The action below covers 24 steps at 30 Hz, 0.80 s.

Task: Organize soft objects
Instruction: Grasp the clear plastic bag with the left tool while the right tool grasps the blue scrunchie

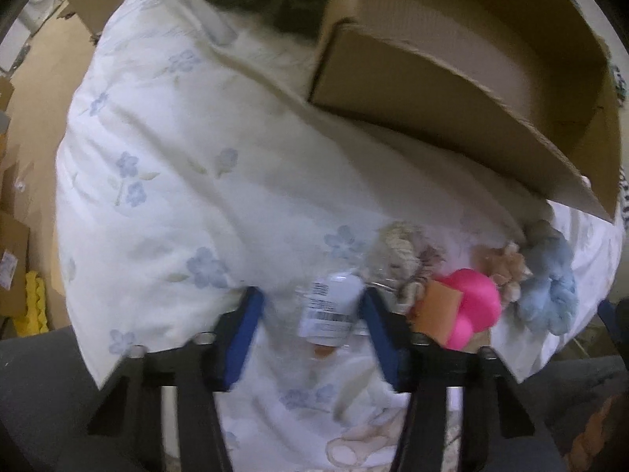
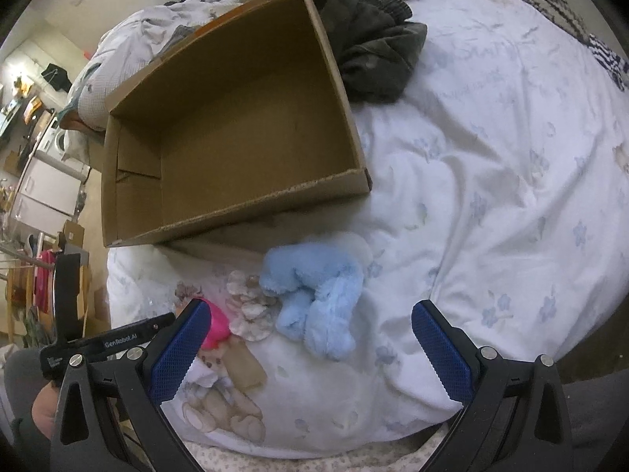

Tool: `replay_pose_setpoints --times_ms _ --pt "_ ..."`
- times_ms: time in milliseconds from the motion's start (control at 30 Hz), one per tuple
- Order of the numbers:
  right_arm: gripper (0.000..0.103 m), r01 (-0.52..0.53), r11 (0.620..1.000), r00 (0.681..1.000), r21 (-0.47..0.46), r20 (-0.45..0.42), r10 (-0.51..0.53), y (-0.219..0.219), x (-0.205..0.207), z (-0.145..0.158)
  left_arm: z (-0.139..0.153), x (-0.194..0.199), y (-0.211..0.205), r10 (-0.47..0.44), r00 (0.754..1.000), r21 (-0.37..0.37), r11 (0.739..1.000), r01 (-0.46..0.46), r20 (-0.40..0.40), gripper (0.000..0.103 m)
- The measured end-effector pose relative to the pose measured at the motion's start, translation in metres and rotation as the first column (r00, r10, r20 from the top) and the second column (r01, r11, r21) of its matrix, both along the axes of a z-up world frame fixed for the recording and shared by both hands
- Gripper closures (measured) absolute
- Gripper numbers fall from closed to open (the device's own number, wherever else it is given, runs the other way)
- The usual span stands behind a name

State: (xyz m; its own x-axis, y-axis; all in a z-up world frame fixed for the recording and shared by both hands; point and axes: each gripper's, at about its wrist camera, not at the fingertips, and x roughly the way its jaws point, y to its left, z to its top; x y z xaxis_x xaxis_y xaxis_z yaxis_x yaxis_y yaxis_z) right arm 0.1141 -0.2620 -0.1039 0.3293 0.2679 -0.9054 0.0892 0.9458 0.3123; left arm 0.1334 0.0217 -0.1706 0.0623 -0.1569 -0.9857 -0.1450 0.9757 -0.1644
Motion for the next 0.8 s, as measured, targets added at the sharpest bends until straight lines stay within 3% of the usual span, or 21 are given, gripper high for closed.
replay_pose_setpoints --times_ms 33,67,267,467,667,800 --pt "0.0 0.0 1.0 1.0 -0.003 0.006 0.0 0.0 0.001 0.001 0.0 -0.001 -0.002 -0.006 1.0 -0.015 1.0 0.006 0.006 0.076" --pt "0.0 0.0 1.0 1.0 -0.003 0.01 0.0 0.001 0.002 0.001 0.001 -0.002 -0.003 -0.014 1.0 -0.021 1.0 0.014 0.01 0.081" --pt "0.0 -0.007 1.0 1.0 0.0 0.007 0.007 0.003 0.005 0.0 0.026 -0.013 0.005 0.005 0.999 -0.028 1.0 -0.004 0.042 0.081" --pt "0.0 0.04 0.999 0.999 0.036 -0.007 -0.04 -0.008 0.003 -0.002 0.079 -0.028 0.016 0.008 0.984 0.048 0.999 -0.017 0.18 0.081" --pt "0.0 0.133 0.988 0.989 0.076 -0.073 -0.127 -0.025 0.01 -0.017 0.077 -0.025 0.013 0.028 0.982 0.013 0.999 -0.031 0.186 0.081" --pt "0.004 0.114 0.99 0.986 0.082 -0.128 -0.103 -0.018 0.015 -0.032 0.074 -0.022 0.006 0.024 0.982 -0.008 1.0 -0.023 0.189 0.081"
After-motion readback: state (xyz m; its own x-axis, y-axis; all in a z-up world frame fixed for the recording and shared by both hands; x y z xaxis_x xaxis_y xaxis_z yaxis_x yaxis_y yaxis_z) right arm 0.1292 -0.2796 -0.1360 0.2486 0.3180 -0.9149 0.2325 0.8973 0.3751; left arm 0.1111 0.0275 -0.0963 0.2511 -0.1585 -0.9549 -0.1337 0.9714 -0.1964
